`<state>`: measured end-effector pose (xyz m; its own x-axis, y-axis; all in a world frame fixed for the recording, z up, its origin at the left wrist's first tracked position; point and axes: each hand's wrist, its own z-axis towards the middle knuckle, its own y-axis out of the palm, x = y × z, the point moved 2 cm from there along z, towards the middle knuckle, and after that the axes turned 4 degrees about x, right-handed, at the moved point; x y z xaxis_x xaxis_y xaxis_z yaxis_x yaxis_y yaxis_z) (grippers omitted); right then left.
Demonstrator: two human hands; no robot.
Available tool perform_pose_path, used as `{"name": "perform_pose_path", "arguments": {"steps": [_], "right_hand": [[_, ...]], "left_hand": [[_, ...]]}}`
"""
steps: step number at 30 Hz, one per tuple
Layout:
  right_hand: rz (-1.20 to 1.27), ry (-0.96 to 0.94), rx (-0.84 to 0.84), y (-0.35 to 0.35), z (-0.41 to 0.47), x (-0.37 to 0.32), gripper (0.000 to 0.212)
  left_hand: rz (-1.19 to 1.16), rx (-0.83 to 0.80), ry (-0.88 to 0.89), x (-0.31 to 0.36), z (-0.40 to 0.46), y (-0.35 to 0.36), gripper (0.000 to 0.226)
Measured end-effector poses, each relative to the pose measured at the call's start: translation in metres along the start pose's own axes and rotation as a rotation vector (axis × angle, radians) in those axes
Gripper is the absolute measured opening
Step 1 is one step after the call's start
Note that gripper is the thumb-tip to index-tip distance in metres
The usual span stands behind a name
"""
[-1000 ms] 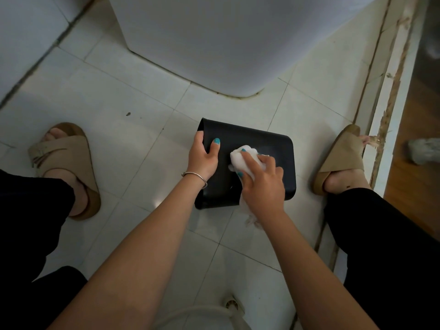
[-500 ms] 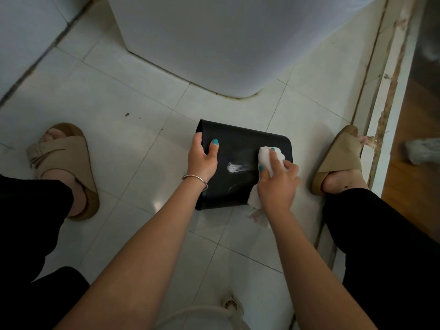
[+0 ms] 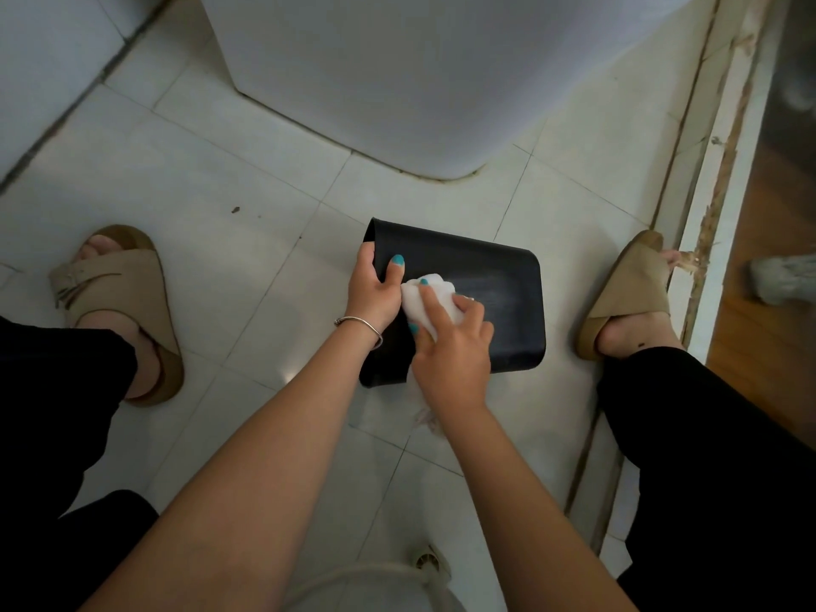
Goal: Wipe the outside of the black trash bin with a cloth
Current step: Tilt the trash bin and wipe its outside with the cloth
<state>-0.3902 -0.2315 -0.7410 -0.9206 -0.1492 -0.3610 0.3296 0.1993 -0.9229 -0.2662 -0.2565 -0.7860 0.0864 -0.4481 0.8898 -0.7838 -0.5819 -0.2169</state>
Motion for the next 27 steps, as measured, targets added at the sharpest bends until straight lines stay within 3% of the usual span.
{"name": "perform_pose_path", "arguments": {"steps": [5,14,21,27], "right_hand": [[-0.048,-0.013,-0.027,-0.012,0.011,0.02,0.053],[-0.02,0.228,0.05,-0.041,0.044,0.089,0.05],[-0.021,0.303,0.096,-0.029,0.036,0.07,0.05],[-0.04,0.204,0.053,-0.016,0.018,0.035,0.053]], "left_hand": [[-0.005,-0.021,-0.021,0.0,0.002,0.0,0.035],[0.029,-0.018,-0.036,0.004,-0.003,0.001,0.054],[0.009,0.022,-0.064,-0.001,-0.002,0.004,0.048],[-0.004,0.036,-0.048,-0.002,-0.001,0.005,0.043]]}}
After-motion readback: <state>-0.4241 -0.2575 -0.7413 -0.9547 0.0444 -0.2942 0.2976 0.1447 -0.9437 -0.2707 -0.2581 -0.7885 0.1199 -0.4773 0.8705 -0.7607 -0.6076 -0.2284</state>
